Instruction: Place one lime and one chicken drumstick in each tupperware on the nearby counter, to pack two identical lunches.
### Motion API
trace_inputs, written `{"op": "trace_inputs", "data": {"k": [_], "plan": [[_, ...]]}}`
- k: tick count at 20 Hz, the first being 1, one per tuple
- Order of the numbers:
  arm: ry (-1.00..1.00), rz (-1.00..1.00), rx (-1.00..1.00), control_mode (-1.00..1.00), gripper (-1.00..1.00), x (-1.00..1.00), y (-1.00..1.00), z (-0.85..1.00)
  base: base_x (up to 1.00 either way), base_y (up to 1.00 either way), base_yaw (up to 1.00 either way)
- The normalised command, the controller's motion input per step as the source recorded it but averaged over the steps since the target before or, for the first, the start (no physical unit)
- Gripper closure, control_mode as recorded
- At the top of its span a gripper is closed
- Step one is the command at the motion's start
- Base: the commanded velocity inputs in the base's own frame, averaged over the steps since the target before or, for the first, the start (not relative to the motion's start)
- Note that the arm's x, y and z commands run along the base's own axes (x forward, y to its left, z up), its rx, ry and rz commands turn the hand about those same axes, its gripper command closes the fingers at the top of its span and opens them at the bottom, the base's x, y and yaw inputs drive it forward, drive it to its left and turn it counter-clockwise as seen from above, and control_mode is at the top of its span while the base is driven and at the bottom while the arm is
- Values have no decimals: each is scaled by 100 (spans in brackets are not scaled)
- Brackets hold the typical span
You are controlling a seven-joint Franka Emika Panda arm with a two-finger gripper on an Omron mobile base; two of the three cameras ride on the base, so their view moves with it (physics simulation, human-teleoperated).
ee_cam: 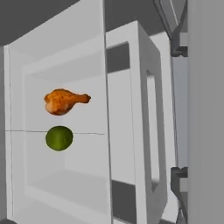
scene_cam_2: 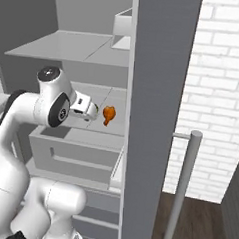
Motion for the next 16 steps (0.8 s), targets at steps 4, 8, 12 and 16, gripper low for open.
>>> {"op": "trace_inputs", "data": {"k": [4, 8, 12, 16], "plan": [[2, 0, 0, -100, -100, 77, -5, -54, 0, 0, 0], [0, 0, 0, -100, -100, 92, -12, -79, 0, 0, 0], [0, 1, 0, -100, -100, 69, -38, -37, 0, 0, 0], [0, 0, 0, -100, -100, 50, -25, 0, 0, 0, 0]]}}
